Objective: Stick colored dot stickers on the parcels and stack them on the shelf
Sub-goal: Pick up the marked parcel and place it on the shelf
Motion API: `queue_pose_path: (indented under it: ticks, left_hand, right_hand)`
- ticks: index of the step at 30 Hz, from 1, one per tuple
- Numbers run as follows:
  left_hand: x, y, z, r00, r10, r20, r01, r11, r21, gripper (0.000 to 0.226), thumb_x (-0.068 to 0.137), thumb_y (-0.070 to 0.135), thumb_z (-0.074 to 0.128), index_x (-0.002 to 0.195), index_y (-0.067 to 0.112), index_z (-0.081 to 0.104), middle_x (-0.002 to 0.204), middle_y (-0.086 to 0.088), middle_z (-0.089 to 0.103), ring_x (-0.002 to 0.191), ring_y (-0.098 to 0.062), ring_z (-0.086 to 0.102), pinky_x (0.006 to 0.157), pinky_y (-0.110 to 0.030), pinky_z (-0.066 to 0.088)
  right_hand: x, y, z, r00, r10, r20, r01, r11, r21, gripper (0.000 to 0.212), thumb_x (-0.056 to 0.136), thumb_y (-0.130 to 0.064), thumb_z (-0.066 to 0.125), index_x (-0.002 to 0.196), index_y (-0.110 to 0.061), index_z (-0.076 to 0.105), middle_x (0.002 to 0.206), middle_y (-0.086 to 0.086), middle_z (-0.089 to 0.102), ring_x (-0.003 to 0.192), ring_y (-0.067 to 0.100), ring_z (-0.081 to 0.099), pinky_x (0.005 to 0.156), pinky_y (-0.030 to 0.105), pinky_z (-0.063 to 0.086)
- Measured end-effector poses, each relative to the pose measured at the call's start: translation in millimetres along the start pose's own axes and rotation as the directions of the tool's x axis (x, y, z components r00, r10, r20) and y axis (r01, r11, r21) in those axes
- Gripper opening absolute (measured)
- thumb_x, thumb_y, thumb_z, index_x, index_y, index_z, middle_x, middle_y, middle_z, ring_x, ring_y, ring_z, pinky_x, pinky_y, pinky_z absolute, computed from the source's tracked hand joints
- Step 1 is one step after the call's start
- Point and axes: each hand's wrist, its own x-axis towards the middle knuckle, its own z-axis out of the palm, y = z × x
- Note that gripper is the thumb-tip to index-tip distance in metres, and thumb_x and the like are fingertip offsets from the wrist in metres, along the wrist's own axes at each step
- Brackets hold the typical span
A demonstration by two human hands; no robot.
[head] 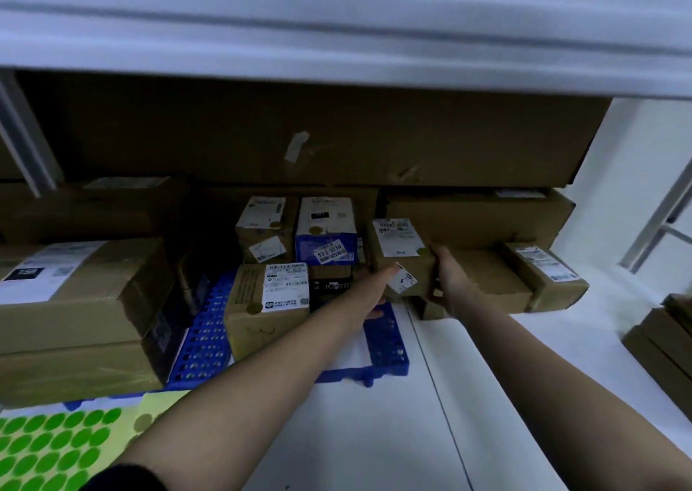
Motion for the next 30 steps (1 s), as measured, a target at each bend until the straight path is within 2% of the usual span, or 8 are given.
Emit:
queue_pose_path:
  ticks: [6, 11, 13, 17, 20, 24, 28, 30]
  left_hand:
    - [31.9, -1.2, 8.0, 0.993, -0.042, -0.108, 0.027, 0.99, -0.141, 0.053, 0.091, 0.033, 0.057, 0.138, 0.016, 0.039, 0.131, -0.009, 0.053, 0.119, -0.023, 0.051, 0.096, -0.037, 0.048]
    - [45.1, -0.9, 11.4, 0.989, -0.028, -0.143, 0.003, 0.986, -0.169, 0.049, 0.09, 0.02, 0.057, 0.135, 0.012, 0.041, 0.127, -0.012, 0.055, 0.116, -0.025, 0.053, 0.095, -0.036, 0.048]
    - [48.3, 0.1, 11.9, 0.987, -0.012, -0.158, -0.016, 0.985, -0.173, 0.049, 0.087, 0.014, 0.058, 0.134, 0.01, 0.043, 0.125, -0.014, 0.056, 0.112, -0.026, 0.056, 0.092, -0.035, 0.05]
    - [51.1, -2.0, 11.9, 0.987, -0.012, -0.162, -0.018, 0.983, -0.183, 0.051, 0.085, 0.012, 0.057, 0.133, 0.012, 0.043, 0.123, -0.013, 0.057, 0.111, -0.026, 0.056, 0.091, -0.032, 0.05]
    - [50.7, -2.7, 11.8, 0.984, -0.045, -0.174, 0.006, 0.975, -0.22, 0.046, 0.086, 0.016, 0.058, 0.131, 0.015, 0.047, 0.121, -0.012, 0.058, 0.11, -0.025, 0.056, 0.095, -0.035, 0.048]
    - [48.9, -2.4, 13.1, 0.982, -0.054, -0.18, 0.002, 0.962, -0.273, 0.046, 0.086, 0.015, 0.057, 0.131, 0.015, 0.047, 0.12, -0.013, 0.059, 0.109, -0.025, 0.057, 0.088, -0.032, 0.049]
    - [50.0, -1.7, 18.5, 0.978, -0.063, -0.197, -0.007, 0.943, -0.334, 0.04, 0.085, 0.017, 0.058, 0.124, 0.01, 0.051, 0.116, -0.013, 0.062, 0.106, -0.024, 0.059, 0.096, -0.036, 0.049]
    - [49.3, -0.7, 19.8, 0.976, -0.066, -0.208, -0.009, 0.941, -0.339, 0.033, 0.086, 0.016, 0.058, 0.118, 0.01, 0.052, 0.115, -0.013, 0.062, 0.108, -0.025, 0.059, 0.099, -0.038, 0.048]
  right_hand:
    - [36.9, -7.5, 7.3, 0.997, 0.07, 0.032, -0.069, 0.997, -0.028, 0.034, 0.1, -0.043, 0.036, 0.11, -0.014, 0.049, 0.085, 0.007, 0.056, 0.074, 0.018, 0.054, 0.057, 0.029, 0.042]
    - [68.5, 0.1, 10.9, 0.997, 0.046, 0.059, -0.042, 0.996, -0.074, 0.048, 0.099, -0.048, 0.033, 0.128, -0.014, 0.051, 0.099, 0.01, 0.062, 0.09, 0.025, 0.059, 0.087, 0.039, 0.049]
    - [76.7, 1.0, 11.8, 0.997, 0.04, 0.061, -0.034, 0.995, -0.091, 0.051, 0.099, -0.048, 0.034, 0.136, -0.014, 0.045, 0.11, 0.012, 0.06, 0.098, 0.027, 0.058, 0.089, 0.041, 0.05]
    - [83.6, 1.7, 14.5, 0.996, 0.036, 0.084, -0.03, 0.997, -0.073, 0.054, 0.099, -0.043, 0.04, 0.142, -0.01, 0.038, 0.127, 0.018, 0.056, 0.092, 0.026, 0.056, 0.079, 0.038, 0.048]
    - [87.6, 4.9, 15.4, 0.993, 0.038, 0.112, -0.03, 0.997, -0.07, 0.056, 0.098, -0.042, 0.043, 0.143, -0.01, 0.036, 0.13, 0.018, 0.055, 0.088, 0.024, 0.057, 0.073, 0.034, 0.046]
    - [88.8, 9.1, 18.3, 0.99, 0.018, 0.143, -0.007, 0.997, -0.078, 0.055, 0.098, -0.04, 0.045, 0.143, -0.011, 0.036, 0.128, 0.017, 0.056, 0.075, 0.017, 0.057, 0.054, 0.028, 0.044]
    - [92.2, 10.0, 19.3, 0.987, -0.008, 0.16, 0.025, 0.994, -0.102, 0.056, 0.097, -0.041, 0.047, 0.143, -0.01, 0.037, 0.128, 0.016, 0.057, 0.076, 0.017, 0.059, 0.054, 0.027, 0.044]
    - [94.6, 10.1, 20.1, 0.987, -0.03, 0.156, 0.049, 0.991, -0.121, 0.057, 0.097, -0.041, 0.047, 0.142, -0.009, 0.035, 0.13, 0.016, 0.055, 0.079, 0.018, 0.057, 0.06, 0.028, 0.045]
